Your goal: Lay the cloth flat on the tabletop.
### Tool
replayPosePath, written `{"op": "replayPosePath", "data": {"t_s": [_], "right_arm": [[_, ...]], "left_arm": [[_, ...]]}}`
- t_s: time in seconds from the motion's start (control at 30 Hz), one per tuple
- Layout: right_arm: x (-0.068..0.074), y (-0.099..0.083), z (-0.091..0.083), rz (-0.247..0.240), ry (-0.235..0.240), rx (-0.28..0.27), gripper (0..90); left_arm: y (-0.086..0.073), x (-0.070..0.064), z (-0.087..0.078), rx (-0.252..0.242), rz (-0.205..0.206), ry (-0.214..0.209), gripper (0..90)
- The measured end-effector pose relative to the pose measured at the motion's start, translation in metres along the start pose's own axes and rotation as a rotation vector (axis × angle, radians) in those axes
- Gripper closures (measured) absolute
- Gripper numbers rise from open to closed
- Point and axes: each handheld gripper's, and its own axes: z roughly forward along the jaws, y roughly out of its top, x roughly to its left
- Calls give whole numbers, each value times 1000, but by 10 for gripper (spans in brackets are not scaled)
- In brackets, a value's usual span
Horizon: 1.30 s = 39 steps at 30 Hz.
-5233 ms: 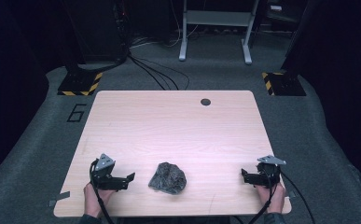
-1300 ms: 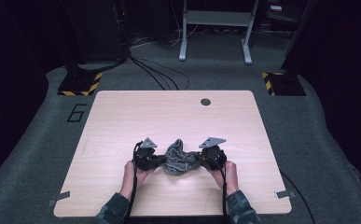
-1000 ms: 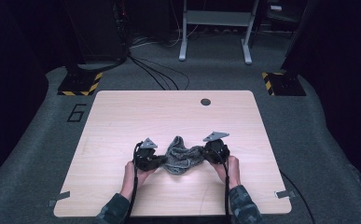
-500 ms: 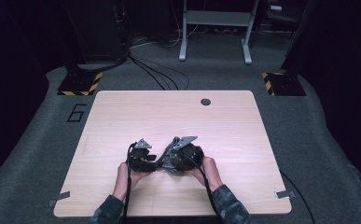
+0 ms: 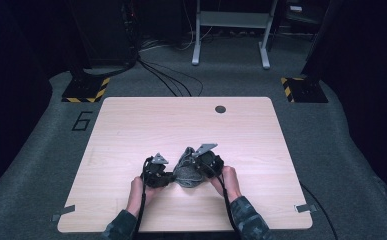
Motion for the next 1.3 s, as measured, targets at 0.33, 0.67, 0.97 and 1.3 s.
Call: {"op": "replayPosePath", "data": {"t_s": [0.33, 0.67, 0.97, 1.3], "right_arm": [[-46, -19, -35, 113, -107, -63, 865], [-90, -54, -40, 226, -171, -29, 846], [-98, -72, -56, 306, -160, -52, 583], [-21, -13, -68, 141, -18, -129, 622]], "left_arm": [[0, -3, 0, 0, -6, 17, 784], [1, -5, -2, 21, -16, 13, 725], [20, -4, -22, -34, -23, 30, 346], [54, 1, 8, 19, 70, -11, 481]]}}
